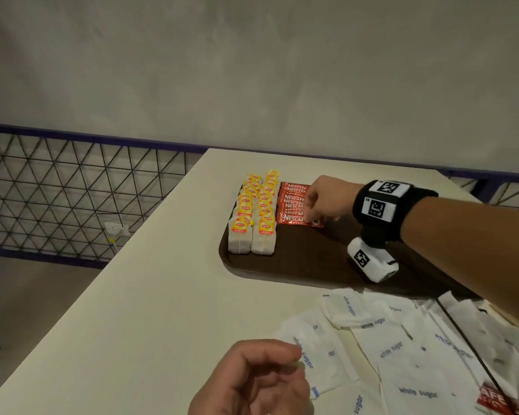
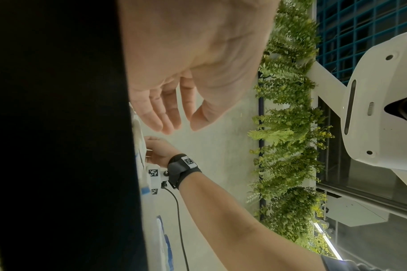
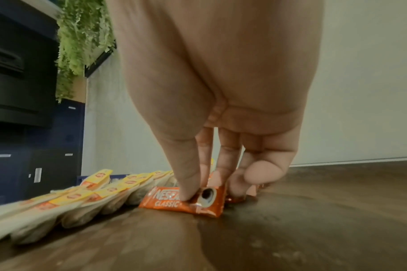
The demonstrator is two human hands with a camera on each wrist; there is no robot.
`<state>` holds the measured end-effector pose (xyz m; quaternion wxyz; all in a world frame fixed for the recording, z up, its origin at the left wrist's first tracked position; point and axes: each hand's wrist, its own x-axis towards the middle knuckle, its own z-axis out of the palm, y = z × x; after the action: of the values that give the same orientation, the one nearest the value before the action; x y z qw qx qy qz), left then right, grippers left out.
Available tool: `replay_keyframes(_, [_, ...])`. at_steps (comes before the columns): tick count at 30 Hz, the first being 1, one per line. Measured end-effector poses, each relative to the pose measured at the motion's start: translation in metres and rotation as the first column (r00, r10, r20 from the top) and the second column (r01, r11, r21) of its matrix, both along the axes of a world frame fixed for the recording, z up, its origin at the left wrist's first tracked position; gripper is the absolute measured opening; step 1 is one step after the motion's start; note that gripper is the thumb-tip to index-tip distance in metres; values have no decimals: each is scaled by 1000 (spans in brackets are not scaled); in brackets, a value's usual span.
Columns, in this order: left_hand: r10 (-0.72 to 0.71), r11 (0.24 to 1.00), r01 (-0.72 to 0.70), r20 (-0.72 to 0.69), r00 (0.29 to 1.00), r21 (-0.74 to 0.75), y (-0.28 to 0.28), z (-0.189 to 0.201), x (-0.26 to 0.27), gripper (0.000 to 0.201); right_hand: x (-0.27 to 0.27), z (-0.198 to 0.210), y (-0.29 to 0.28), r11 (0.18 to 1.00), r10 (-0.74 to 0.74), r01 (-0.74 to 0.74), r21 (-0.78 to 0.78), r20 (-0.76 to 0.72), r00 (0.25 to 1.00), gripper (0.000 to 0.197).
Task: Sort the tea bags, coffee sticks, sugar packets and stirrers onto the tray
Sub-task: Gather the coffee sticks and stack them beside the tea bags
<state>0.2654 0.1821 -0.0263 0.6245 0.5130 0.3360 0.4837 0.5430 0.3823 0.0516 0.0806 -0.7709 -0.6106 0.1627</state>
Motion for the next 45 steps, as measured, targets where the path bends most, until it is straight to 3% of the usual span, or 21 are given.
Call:
replay_keyframes(5, [71, 997, -71, 2, 997, -3, -9, 3, -1, 17, -11, 14, -9, 990, -35, 13, 140, 151, 988, 18])
replay_keyframes(9, [62, 997, -61, -16, 998, 49, -12, 8, -11, 16, -20, 43, -56, 988, 12, -24, 154, 75, 997, 18])
replay_keyframes(13, [11, 994, -3, -81, 997, 106, -15, 9, -15, 23, -30, 64, -150, 993, 117, -119, -23, -59, 991, 18])
replay_keyframes(17, [-18, 995, 27, -96, 995, 92, -22, 12, -16, 17, -21, 66, -248, 929, 201, -181, -324, 29, 979, 17])
replay_keyframes(20, [-6, 994, 19, -128, 992, 106, -28, 15, -14, 17, -6, 54, -300, 895, 172, -115, -431, 95, 980, 18])
replay_keyframes(24, [38, 991, -16, -163, 986, 133, -33, 17, -13, 16, 2, 26, -328, 954, 111, -31, -299, 257, 960, 28])
replay_keyframes(26, [8, 980, 35, -219, 976, 193, -37, 17, -13, 16, 0, 13, -332, 970, 116, -45, -239, 292, 949, 22])
replay_keyframes(28, [-15, 935, 147, -378, 926, 324, -43, 16, -12, 21, -5, 10, -335, 978, 112, -47, -204, 321, 941, 7])
replay_keyframes(30, [41, 800, 333, -600, 799, 499, -49, 15, -9, 26, -9, 16, -339, 983, 95, -31, -181, 352, 931, 4])
replay_keyframes(32, [120, 663, 506, -745, 656, 553, -52, 13, -6, 34, -9, 24, -343, 985, 87, -26, -168, 369, 925, 9])
replay_keyframes(36, [210, 585, 608, -824, 526, 537, -56, 11, -5, 50, -6, 42, -364, 988, 29, 3, -157, 199, 980, 14])
replay_keyframes(39, [221, 621, 553, -801, 557, 556, -56, 13, -5, 35, -5, 42, -384, 997, -74, 71, -42, -69, 995, 11])
replay_keyframes(41, [245, 639, 504, -776, 581, 580, -54, 11, -6, 34, -6, 29, -392, 983, -155, 180, 33, -372, 915, 13])
replay_keyframes(43, [286, 635, 474, -756, 589, 610, -53, 8, -6, 34, -10, 12, -395, 957, -183, 282, 67, -616, 766, 14])
replay_keyframes(45, [320, 629, 448, -736, 596, 636, -52, 5, -6, 29, -21, -9, -394, 937, -139, 335, 103, -768, 625, 15])
